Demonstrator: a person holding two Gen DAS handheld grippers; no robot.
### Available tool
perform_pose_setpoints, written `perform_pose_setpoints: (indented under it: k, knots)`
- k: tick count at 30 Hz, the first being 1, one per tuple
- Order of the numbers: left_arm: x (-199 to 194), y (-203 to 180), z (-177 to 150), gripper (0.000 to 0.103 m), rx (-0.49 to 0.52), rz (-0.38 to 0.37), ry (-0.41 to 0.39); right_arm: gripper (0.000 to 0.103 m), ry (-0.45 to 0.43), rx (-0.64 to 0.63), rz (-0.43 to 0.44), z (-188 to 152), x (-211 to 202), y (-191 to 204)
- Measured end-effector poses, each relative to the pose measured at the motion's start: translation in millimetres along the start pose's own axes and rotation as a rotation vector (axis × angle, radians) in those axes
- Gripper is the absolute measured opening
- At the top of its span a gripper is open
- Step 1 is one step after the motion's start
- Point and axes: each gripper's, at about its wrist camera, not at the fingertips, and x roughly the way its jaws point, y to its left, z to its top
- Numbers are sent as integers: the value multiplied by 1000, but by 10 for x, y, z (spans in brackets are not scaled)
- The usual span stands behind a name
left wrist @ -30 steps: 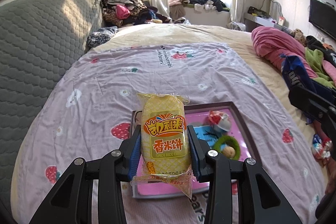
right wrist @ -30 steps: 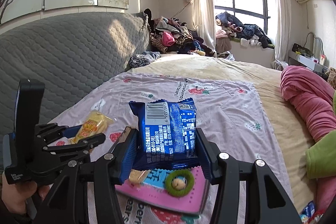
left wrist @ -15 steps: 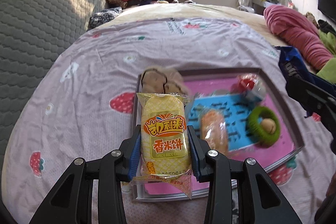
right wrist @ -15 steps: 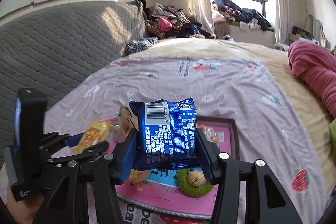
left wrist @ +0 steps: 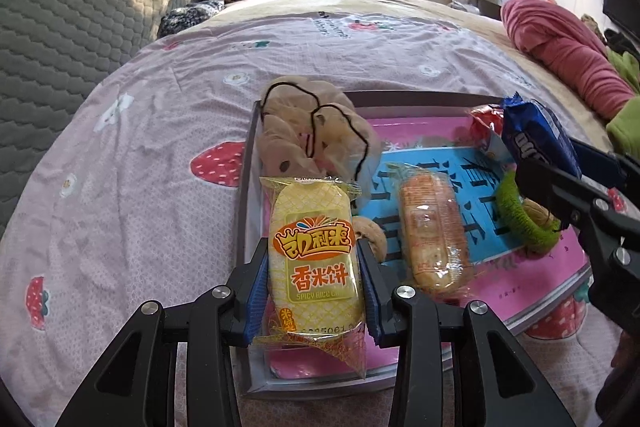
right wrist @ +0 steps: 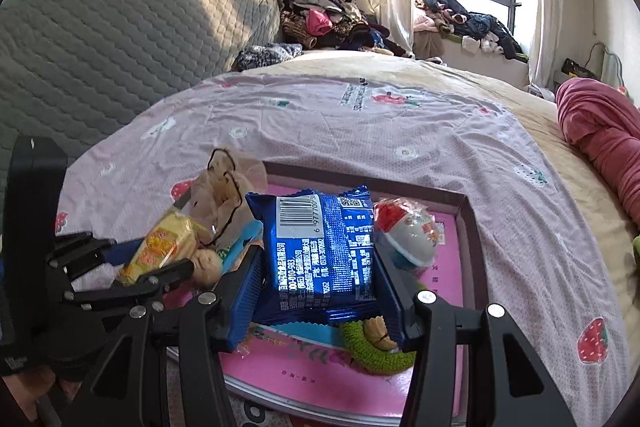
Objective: Organize objects
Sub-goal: 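Lower the yellow cake pack into the tray while the right gripper lowers the biscuit pack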
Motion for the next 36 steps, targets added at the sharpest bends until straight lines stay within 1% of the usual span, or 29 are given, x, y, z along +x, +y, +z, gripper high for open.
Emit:
perform_pose_setpoints:
  k: [6, 10, 12, 23, 36]
  knots:
    - [-7, 25, -4, 41, 1, -3, -5, 53, 1, -14, -9, -10, 15, 46]
    - [32, 74, -6, 41, -8, 11, 5, 53, 22, -20, -19, -22, 101, 39]
    - [66, 97, -4, 41, -14, 6, 9, 53, 33, -22, -20, -37, 141, 43]
    - [116, -9, -35, 41, 10, -4, 19, 54, 77, -38, -37, -110, 295, 58]
    - [157, 0, -51, 41, 9, 0, 28, 54, 121, -52, -47, -163, 398, 81]
